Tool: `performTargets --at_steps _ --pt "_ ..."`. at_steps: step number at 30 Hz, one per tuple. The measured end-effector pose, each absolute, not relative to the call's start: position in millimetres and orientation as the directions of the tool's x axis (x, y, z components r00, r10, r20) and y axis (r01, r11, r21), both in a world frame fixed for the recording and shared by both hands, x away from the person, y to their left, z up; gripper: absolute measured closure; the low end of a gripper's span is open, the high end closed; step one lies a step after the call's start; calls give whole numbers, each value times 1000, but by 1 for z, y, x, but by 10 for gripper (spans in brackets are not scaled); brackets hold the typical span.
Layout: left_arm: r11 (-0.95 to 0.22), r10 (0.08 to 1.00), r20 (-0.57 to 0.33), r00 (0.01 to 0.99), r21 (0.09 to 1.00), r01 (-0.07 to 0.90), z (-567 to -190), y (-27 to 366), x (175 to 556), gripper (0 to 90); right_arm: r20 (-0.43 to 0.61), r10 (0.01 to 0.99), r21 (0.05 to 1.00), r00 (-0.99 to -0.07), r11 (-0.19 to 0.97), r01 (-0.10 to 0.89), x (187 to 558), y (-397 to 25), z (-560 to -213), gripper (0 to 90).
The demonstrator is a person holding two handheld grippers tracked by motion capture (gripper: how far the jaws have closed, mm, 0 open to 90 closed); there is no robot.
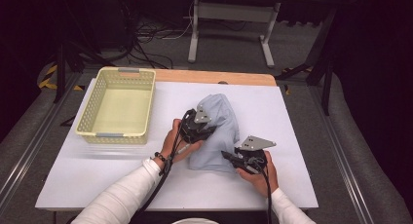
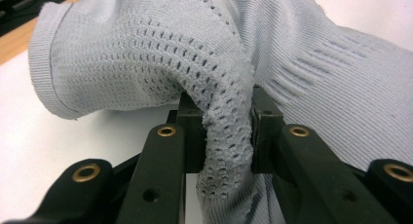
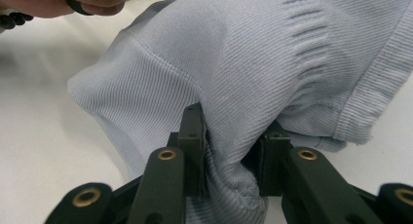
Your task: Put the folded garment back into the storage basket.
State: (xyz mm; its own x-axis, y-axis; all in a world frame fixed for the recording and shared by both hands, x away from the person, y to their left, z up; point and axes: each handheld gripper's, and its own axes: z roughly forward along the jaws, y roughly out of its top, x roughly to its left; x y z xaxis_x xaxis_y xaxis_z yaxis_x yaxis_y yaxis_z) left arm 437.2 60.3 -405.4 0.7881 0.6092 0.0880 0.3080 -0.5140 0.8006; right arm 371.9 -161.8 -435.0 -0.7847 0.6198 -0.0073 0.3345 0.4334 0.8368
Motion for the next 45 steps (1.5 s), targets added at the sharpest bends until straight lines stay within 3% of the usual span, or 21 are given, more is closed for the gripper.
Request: performTargets --at_steps 28,45 --pt "-557 619 199 760 793 246 -365 61 449 728 -32 629 885 -777 378 270 386 -154 -404 709" --pt "-554 654 230 721 794 250 -348 89 459 729 -58 595 898 -801 381 218 405 -126 -387 710"
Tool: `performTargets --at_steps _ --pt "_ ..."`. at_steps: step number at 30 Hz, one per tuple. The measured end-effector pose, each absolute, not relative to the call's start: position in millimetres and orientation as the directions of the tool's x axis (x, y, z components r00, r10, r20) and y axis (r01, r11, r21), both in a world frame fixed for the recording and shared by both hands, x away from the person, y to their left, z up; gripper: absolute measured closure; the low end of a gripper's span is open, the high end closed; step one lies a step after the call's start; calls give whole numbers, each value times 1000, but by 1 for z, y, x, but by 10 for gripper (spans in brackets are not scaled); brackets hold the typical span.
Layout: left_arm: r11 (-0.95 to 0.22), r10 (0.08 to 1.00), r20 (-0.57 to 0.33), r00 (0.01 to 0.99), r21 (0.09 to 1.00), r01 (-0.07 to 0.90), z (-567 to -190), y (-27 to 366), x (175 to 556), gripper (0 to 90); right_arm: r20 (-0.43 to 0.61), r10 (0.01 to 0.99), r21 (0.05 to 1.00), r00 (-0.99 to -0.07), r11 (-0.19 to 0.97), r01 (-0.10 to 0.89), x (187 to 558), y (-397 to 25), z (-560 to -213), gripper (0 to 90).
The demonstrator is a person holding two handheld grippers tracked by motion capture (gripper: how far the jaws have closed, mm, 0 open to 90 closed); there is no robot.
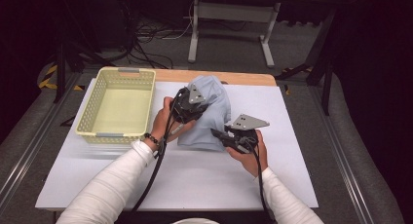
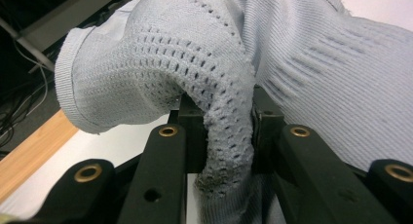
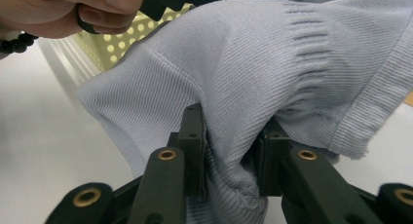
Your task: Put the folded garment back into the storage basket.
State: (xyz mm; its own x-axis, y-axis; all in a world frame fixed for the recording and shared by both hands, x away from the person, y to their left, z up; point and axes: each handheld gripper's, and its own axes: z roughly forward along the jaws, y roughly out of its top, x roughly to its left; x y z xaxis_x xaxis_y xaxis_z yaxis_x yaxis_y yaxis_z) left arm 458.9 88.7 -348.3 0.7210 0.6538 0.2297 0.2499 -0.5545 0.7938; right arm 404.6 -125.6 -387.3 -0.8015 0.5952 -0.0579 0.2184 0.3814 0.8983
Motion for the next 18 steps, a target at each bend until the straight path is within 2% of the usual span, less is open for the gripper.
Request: performTargets --at_steps 18 --pt "-518 719 237 654 810 276 -334 134 471 729 -58 560 911 -826 368 186 428 -80 -370 710"
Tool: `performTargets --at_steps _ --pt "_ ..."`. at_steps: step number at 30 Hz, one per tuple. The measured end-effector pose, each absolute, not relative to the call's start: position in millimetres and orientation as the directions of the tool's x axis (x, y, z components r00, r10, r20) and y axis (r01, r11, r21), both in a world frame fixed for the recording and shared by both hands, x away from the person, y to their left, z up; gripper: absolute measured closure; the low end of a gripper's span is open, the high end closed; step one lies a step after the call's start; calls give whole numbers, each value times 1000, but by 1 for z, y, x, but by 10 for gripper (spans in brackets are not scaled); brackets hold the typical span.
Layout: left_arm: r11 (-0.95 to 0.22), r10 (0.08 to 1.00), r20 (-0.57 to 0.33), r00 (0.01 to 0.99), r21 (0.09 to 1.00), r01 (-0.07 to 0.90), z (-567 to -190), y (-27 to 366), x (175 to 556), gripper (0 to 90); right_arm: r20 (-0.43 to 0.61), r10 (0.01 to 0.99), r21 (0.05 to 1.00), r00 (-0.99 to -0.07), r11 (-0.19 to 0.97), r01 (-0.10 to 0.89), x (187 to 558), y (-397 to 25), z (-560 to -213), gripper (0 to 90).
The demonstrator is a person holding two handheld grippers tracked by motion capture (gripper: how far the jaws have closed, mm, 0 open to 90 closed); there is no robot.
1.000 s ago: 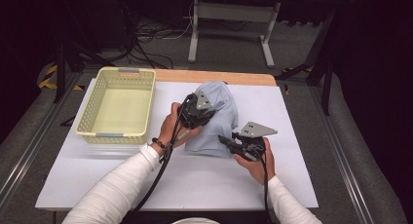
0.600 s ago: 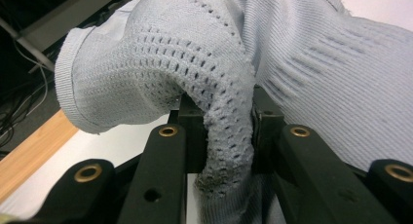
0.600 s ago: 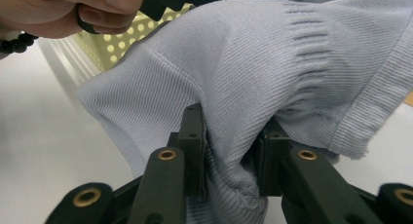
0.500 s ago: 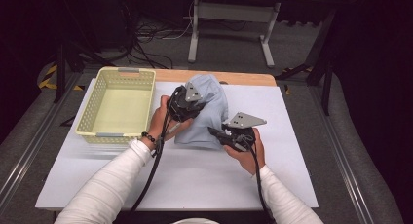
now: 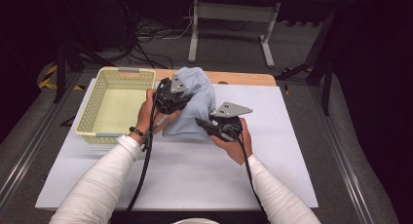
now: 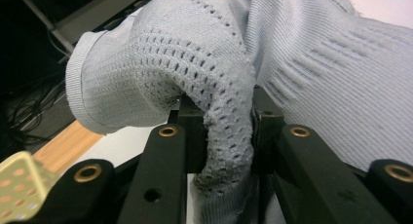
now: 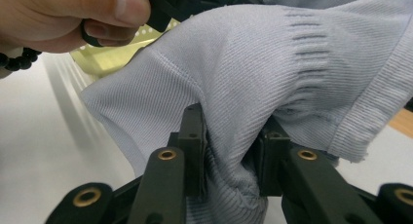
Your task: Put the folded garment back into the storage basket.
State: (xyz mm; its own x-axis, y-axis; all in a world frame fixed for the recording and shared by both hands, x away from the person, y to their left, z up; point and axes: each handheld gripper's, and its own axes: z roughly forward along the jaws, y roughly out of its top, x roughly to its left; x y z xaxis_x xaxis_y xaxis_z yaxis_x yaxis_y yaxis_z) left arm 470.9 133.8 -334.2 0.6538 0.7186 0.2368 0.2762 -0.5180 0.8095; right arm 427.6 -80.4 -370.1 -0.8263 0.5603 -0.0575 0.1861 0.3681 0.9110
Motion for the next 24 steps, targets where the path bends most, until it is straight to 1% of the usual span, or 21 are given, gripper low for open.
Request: performTargets --at_steps 13,18,24 --pt "-482 784 235 574 813 326 -323 188 471 728 -39 517 915 -855 362 177 444 -25 -361 709" --pt "-436 821 200 536 824 361 -325 210 473 728 -49 502 914 -864 371 164 449 -3 -361 709" --pt "-408 852 184 489 819 403 -327 231 477 727 -23 486 915 -874 363 177 458 23 -365 709"
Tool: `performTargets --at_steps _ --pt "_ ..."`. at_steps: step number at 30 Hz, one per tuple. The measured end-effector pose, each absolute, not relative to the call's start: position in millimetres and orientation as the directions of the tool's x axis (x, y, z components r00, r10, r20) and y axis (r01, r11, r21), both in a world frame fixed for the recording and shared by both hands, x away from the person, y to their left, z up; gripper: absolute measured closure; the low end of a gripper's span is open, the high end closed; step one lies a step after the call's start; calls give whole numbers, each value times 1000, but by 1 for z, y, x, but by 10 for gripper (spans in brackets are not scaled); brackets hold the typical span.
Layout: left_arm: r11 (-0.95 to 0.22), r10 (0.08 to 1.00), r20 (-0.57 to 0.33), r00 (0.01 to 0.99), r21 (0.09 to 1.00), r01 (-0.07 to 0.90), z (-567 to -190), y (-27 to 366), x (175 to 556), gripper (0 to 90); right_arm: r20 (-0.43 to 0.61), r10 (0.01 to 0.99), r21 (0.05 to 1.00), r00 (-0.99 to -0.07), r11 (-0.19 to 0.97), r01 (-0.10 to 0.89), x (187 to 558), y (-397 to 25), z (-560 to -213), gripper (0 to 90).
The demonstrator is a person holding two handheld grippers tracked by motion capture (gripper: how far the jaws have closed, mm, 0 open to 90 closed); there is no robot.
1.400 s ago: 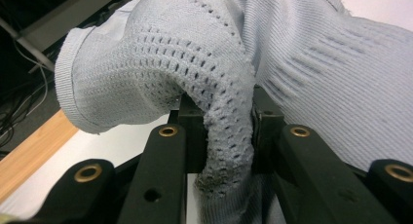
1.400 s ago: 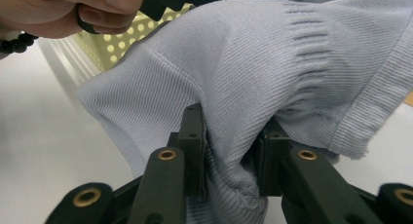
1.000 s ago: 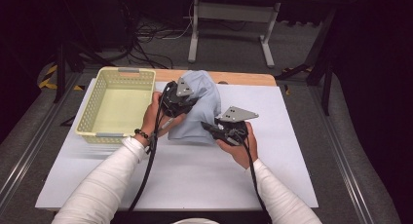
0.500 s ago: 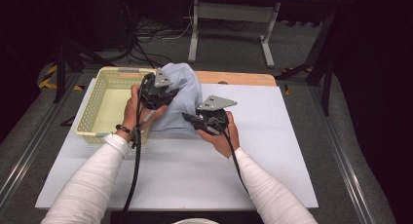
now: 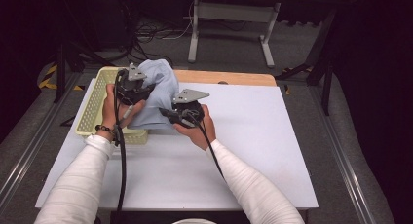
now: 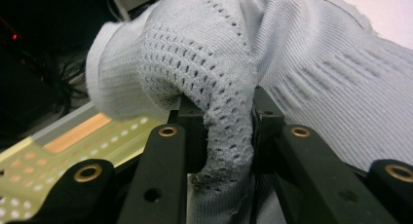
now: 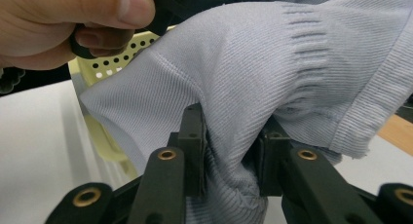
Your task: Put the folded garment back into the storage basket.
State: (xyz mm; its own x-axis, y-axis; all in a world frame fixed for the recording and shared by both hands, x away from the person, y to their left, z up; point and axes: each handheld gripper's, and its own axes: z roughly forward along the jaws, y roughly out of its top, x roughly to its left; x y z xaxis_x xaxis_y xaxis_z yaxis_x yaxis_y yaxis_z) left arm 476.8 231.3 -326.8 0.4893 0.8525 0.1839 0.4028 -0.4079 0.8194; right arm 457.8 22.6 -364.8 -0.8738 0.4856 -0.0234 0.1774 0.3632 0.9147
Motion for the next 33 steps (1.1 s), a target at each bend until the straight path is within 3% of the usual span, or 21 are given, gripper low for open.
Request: performTargets --at_steps 14,27,33 --pt "-367 896 165 412 796 481 -335 274 481 725 22 464 901 -886 376 219 468 75 -373 699" --pt "-378 903 170 395 751 541 -356 294 486 723 22 451 878 -892 419 234 472 97 -391 691" --pt "-372 911 172 375 735 567 -363 301 493 720 37 453 871 -891 422 251 477 101 -394 631"
